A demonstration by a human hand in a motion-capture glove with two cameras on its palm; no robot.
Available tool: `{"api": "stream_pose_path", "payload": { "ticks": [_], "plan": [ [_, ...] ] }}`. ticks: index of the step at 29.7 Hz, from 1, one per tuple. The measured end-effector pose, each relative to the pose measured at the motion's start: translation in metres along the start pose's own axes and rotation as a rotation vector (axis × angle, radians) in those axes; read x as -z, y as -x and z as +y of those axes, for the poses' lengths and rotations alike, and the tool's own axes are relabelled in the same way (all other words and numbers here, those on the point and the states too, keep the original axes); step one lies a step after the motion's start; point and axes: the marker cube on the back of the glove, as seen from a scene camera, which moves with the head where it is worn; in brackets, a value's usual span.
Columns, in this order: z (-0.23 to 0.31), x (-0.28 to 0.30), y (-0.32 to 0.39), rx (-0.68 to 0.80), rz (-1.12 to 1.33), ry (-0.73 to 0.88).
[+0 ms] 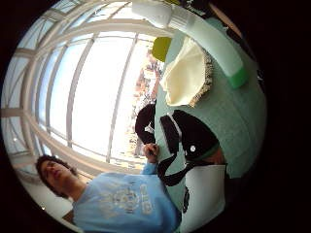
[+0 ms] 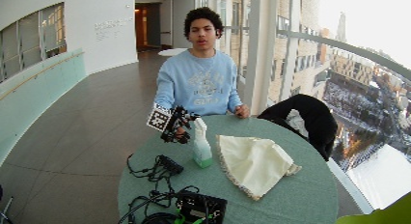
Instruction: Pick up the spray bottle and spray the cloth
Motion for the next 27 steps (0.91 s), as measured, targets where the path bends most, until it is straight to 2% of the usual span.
{"api": "stream_pose_path", "payload": {
  "ticks": [7,18,27],
  "plan": [
    [-0.034,-0.014,-0.006,-0.058,-0.065,-0.002],
    [-0.073,-0.03,-0.01,-0.051,-0.169,-0.013],
    [-0.087,-0.042,-0.011,-0.058,-0.201,-0.163]
  ]
}}
